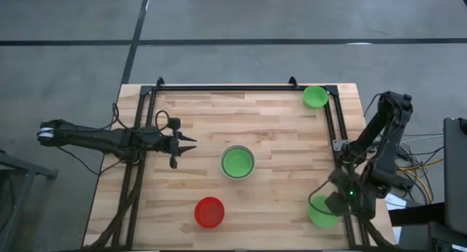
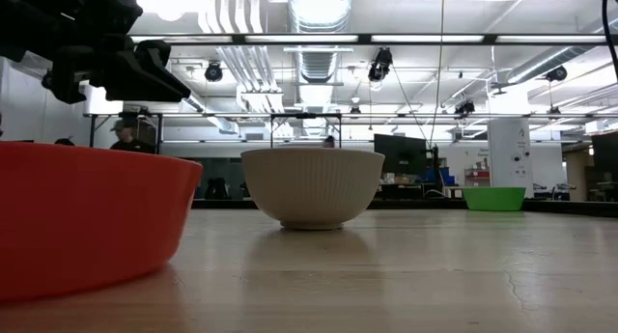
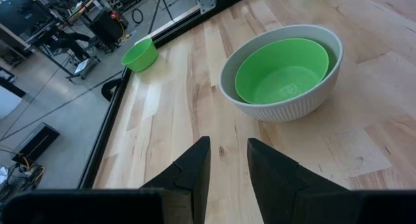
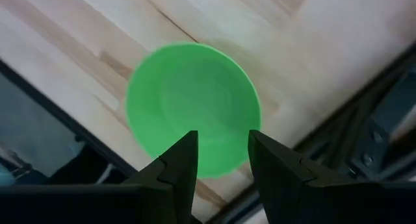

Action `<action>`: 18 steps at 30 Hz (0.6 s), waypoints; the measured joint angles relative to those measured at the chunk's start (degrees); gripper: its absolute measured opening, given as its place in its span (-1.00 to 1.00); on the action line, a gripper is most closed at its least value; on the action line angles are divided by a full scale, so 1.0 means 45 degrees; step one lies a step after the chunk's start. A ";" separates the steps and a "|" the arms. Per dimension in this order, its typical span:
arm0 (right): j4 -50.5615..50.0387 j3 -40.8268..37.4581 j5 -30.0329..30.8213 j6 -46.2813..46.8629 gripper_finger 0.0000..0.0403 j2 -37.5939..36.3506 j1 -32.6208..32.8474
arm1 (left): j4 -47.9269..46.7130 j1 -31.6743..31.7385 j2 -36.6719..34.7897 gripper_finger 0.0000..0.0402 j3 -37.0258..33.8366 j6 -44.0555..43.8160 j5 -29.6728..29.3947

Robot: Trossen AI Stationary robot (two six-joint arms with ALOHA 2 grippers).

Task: Nest bowls inside each other
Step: Stack the bottom green bowl on top of the left green bowl

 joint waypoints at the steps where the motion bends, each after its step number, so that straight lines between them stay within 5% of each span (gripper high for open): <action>1: 0.0000 0.0000 -0.0172 0.0066 -0.34 0.0110 0.0000 | -0.0002 -0.0002 0.0000 -0.46 0.0000 0.0002 -0.0002; 18: 0.0413 -0.0345 -0.0726 0.0222 -0.34 0.1392 0.0000 | -0.0005 0.0001 -0.0003 -0.46 0.0000 0.0000 -0.0004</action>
